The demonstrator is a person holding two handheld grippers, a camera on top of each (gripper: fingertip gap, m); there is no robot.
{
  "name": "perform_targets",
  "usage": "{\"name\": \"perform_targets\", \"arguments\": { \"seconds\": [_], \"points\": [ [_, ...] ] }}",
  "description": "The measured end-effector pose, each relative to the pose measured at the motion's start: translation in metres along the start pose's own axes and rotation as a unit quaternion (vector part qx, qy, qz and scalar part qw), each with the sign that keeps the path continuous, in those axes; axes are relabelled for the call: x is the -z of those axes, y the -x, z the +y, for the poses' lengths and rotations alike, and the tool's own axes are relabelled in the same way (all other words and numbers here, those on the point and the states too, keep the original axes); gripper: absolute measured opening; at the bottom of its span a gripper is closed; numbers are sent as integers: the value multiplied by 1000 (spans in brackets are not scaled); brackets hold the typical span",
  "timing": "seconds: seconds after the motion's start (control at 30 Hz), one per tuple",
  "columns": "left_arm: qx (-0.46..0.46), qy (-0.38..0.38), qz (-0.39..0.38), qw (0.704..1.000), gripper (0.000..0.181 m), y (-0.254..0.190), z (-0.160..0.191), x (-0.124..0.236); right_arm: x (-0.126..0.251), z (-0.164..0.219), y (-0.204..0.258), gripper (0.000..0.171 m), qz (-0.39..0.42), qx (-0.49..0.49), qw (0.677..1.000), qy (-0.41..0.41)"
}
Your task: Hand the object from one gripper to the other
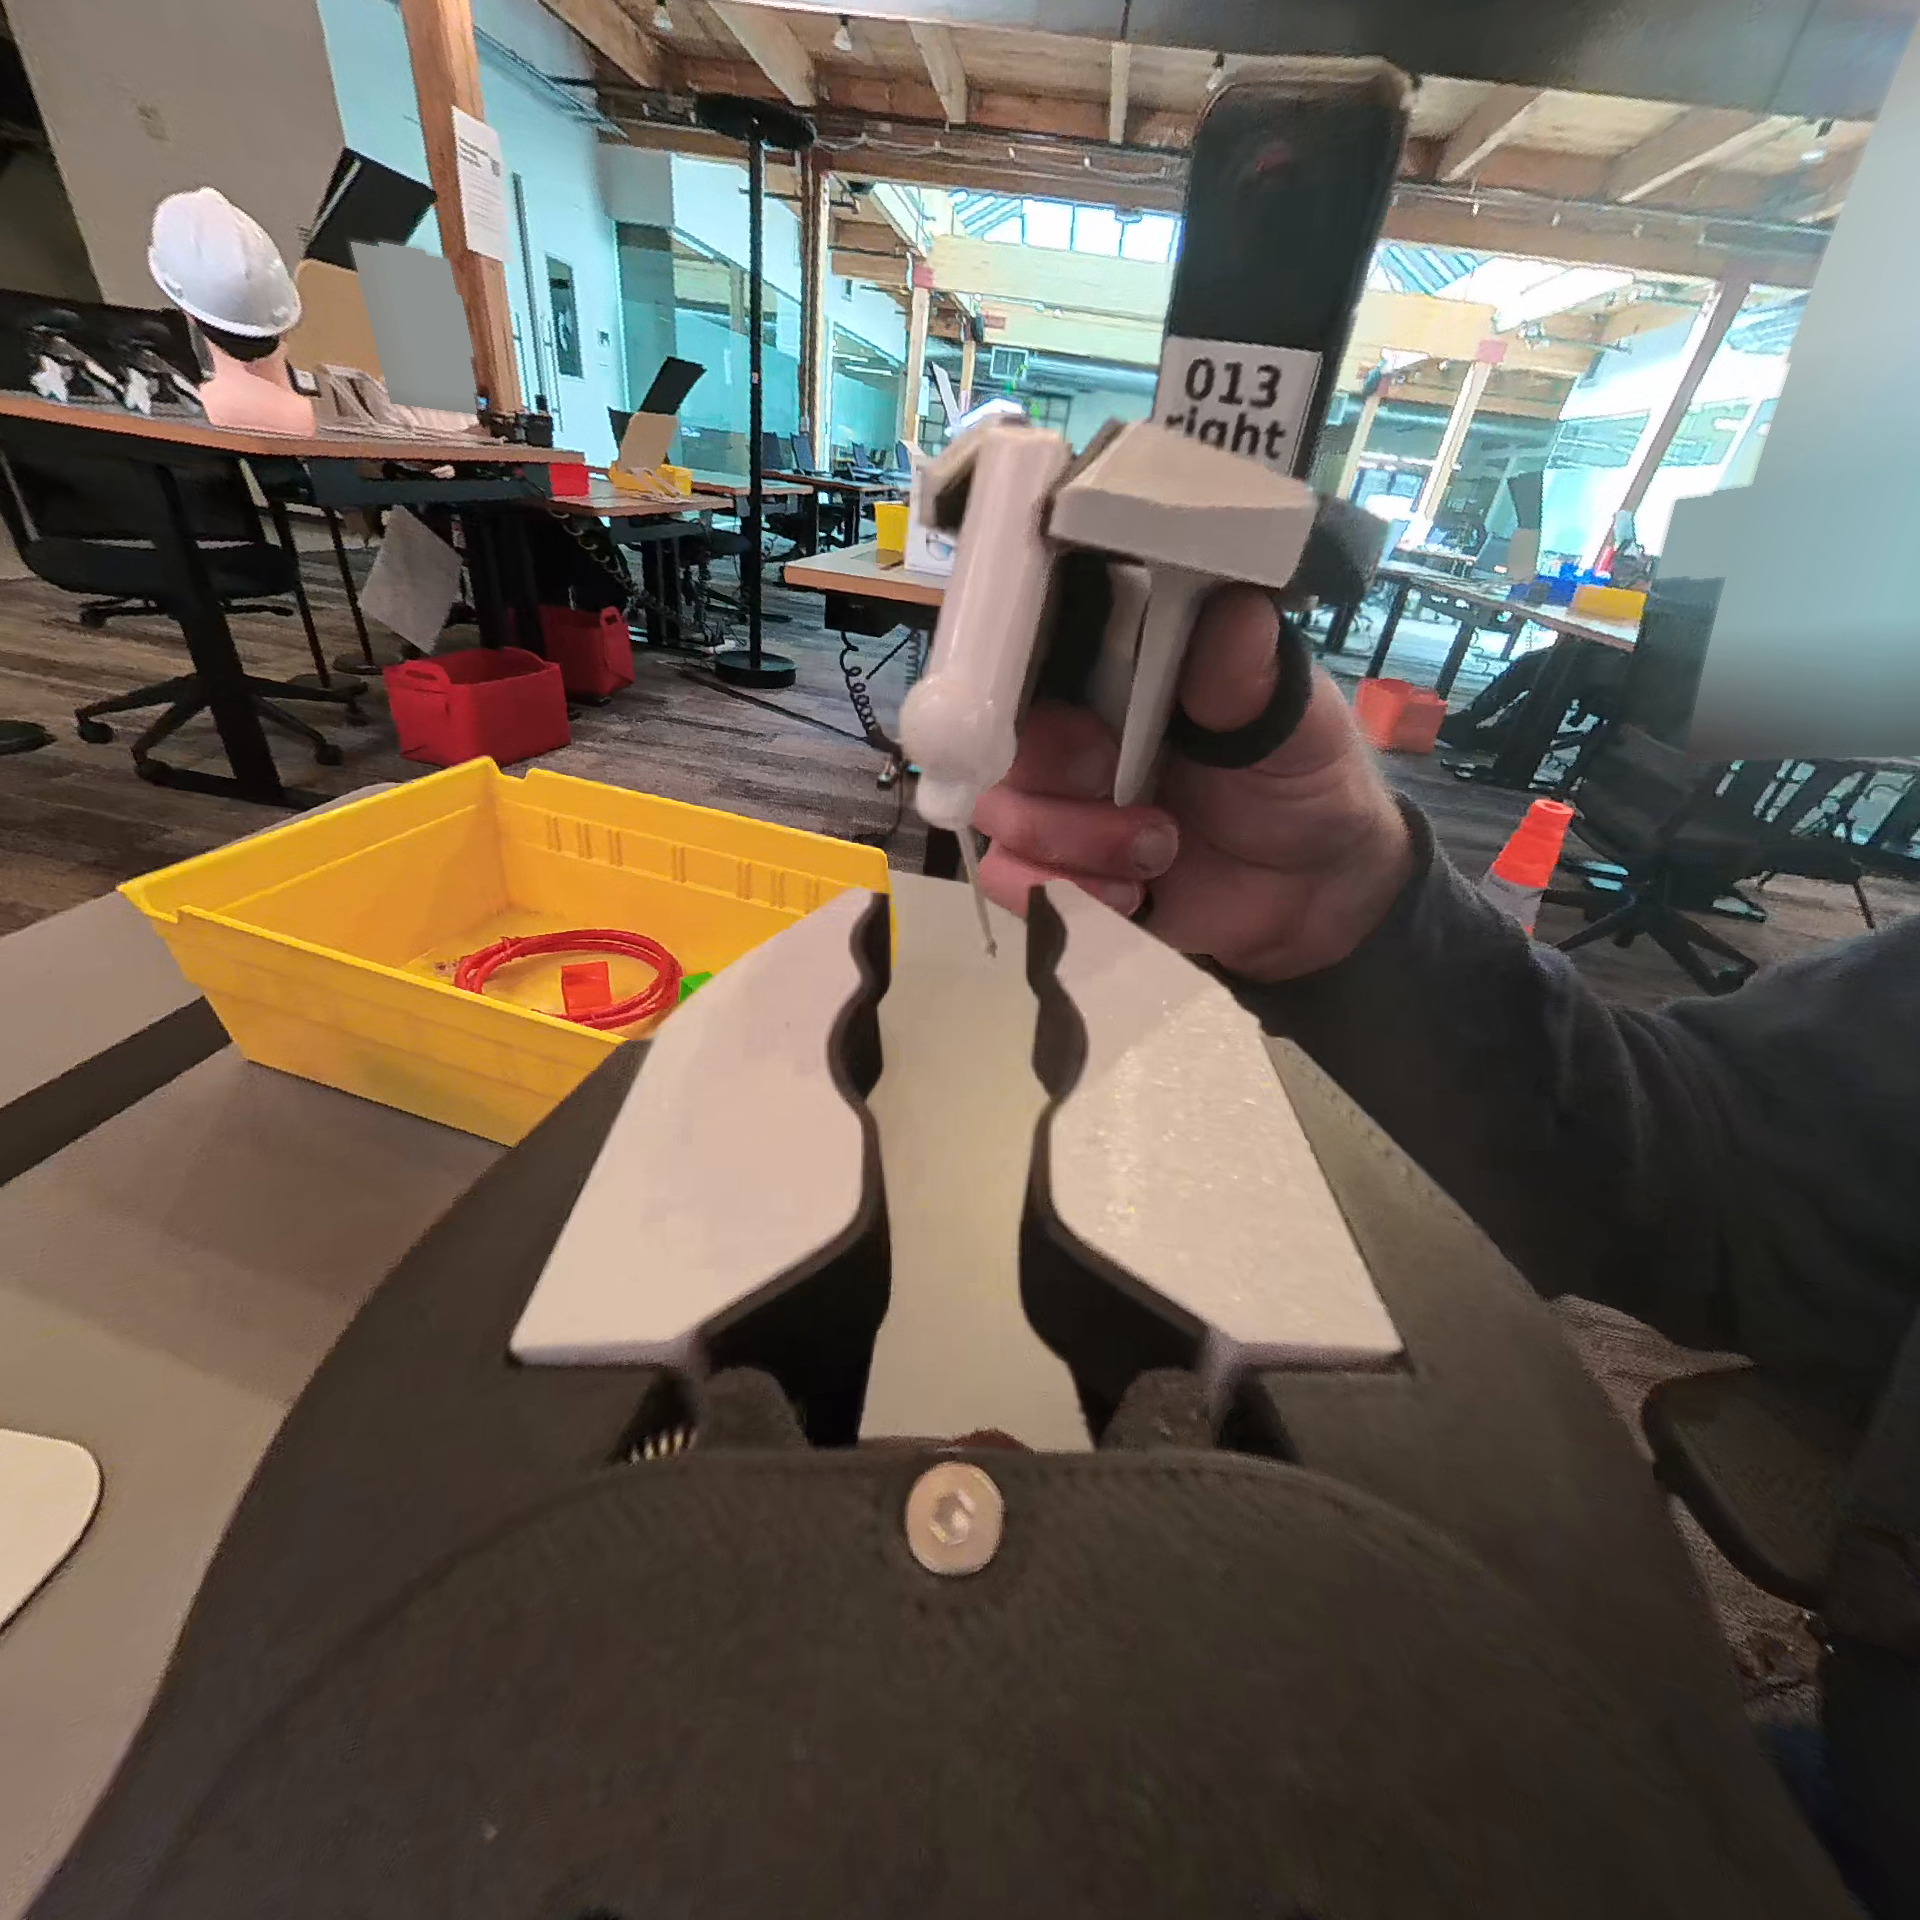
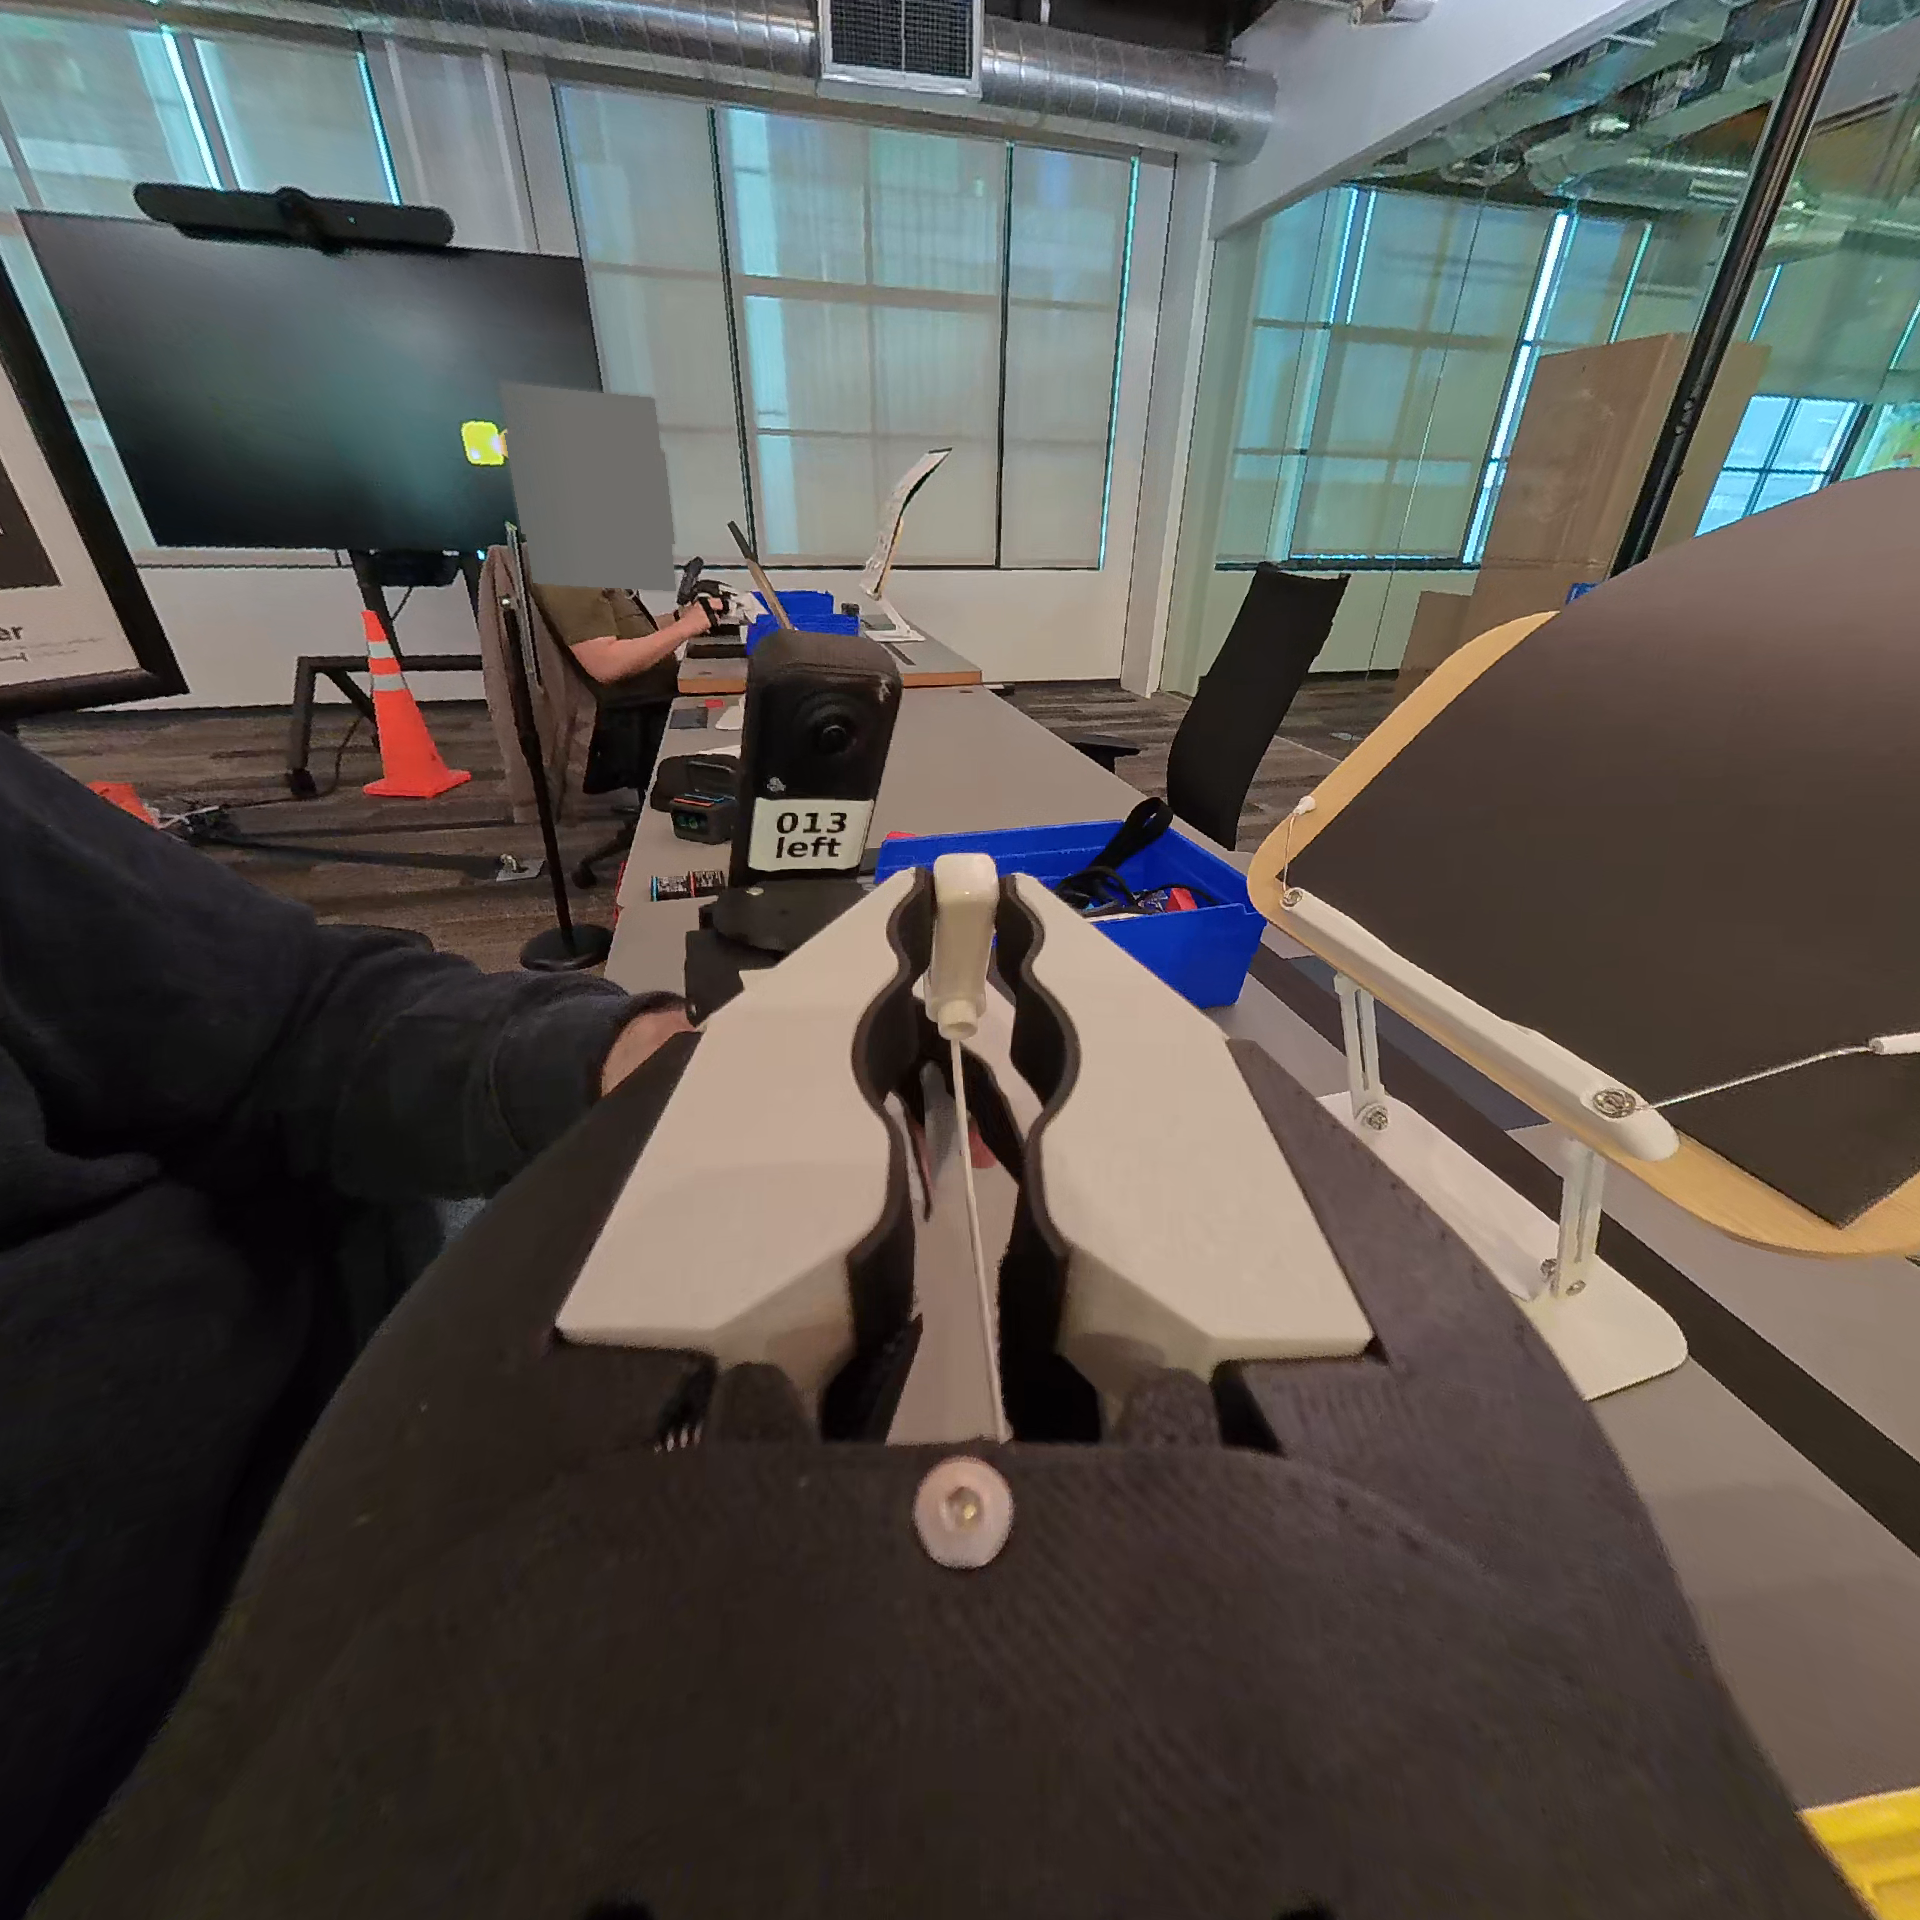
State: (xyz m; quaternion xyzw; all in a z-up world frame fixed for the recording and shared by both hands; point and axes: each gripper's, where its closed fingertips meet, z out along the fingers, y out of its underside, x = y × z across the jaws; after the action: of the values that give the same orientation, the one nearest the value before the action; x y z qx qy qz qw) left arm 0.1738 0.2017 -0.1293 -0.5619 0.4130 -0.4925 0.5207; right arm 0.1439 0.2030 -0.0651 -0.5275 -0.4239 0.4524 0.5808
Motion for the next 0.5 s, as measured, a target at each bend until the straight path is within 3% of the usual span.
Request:
{"name": "perform_targets", "arguments": {
  "seconds": [0.13, 0.2, 0.5],
  "points": [
    [1, -5, -5, 1000, 17, 1, 2, -5, -3, 1, 4, 9, -3, 2, 1000, 3],
    [-9, -8, -1, 1000, 2, -2, 1, -6, -3, 2, 5, 9, -4, 1, 1000, 3],
    [-33, 29, -8, 999, 1, 1, 0, 3, 6, -1, 2, 9, -1, -4, 1000, -11]
  ]
}}
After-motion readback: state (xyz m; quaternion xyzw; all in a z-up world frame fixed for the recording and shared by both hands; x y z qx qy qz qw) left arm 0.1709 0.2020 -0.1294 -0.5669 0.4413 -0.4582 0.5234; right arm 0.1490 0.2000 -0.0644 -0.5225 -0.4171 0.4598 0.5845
